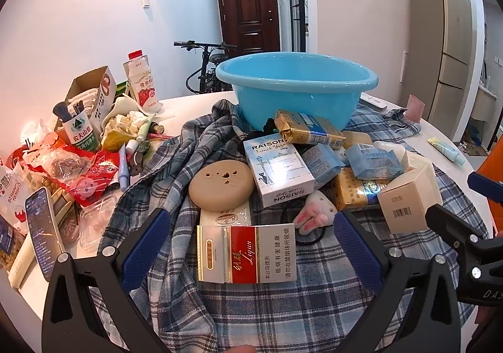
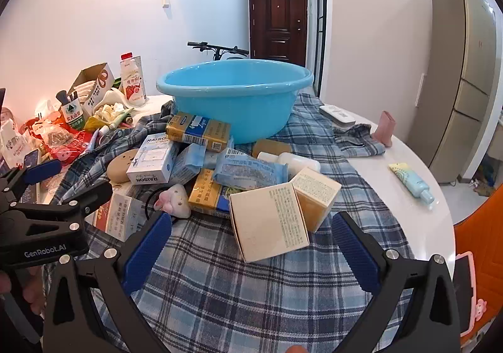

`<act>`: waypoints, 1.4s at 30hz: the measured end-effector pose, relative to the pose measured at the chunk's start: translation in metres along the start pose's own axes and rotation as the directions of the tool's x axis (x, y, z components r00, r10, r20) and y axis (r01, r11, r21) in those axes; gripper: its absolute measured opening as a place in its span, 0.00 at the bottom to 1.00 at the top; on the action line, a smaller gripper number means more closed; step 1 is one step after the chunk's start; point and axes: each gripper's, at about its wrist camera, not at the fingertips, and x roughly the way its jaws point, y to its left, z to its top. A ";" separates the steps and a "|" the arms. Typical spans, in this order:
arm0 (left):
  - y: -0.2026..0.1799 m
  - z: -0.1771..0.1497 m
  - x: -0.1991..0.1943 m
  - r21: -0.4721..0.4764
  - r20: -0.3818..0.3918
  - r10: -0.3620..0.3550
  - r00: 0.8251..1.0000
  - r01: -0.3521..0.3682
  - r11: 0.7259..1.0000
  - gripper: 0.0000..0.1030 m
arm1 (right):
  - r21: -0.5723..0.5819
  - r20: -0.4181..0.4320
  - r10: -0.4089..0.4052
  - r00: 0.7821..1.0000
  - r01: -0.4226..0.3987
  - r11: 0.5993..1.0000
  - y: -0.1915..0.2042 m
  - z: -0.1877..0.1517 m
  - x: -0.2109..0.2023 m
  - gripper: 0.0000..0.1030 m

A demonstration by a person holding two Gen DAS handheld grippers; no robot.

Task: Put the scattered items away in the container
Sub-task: 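Reach the left tool to the red-white cigarette pack while the right tool reaches the beige box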

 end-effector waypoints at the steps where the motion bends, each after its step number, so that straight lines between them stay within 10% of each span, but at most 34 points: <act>1: -0.001 0.000 0.000 0.001 -0.001 -0.001 1.000 0.001 1.000 1.00 | -0.001 -0.001 0.003 1.000 -0.003 1.000 0.000 0.000 0.000 1.00; 26: 0.004 -0.001 0.004 -0.007 -0.014 0.002 1.000 -0.002 1.000 1.00 | -0.065 -0.017 -0.054 0.998 0.052 0.997 -0.001 0.000 0.014 1.00; 42: 0.023 -0.009 0.017 -0.047 -0.050 -0.005 0.999 0.003 0.999 1.00 | 0.042 -0.132 0.161 0.978 -0.157 0.987 -0.033 -0.001 0.065 1.00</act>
